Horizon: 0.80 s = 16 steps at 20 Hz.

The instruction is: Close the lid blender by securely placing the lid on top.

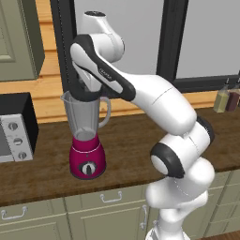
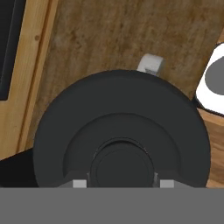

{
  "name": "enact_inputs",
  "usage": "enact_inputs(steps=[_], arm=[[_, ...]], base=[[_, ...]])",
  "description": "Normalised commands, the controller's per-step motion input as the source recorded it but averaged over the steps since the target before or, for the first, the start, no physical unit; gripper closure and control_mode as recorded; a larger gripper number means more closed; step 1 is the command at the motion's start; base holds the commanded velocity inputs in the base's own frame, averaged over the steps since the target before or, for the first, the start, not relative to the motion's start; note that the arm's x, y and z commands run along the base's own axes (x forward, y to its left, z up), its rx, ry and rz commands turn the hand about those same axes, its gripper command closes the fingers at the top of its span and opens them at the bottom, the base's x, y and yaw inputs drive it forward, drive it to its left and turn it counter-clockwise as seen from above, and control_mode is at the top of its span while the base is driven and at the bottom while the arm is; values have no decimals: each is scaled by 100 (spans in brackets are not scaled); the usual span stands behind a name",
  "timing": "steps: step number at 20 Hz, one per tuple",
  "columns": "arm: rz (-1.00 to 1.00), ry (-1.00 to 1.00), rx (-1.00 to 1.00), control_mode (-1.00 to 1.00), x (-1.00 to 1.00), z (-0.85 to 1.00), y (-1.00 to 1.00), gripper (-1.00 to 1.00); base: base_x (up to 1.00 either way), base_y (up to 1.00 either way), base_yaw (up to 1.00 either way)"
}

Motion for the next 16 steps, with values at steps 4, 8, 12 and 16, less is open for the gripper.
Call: enact_inputs(steps=[4, 8, 12, 16], arm=[[5, 0, 0, -100, 26, 0, 11, 100], [10, 0, 0, -100, 16, 0, 19, 100], [13, 0, 0, -100, 2, -11, 8, 100], [10, 0, 0, -100, 0, -16, -1, 100]], base=[[0, 0, 0], [0, 0, 0], [0, 0, 0], [0, 0, 0]])
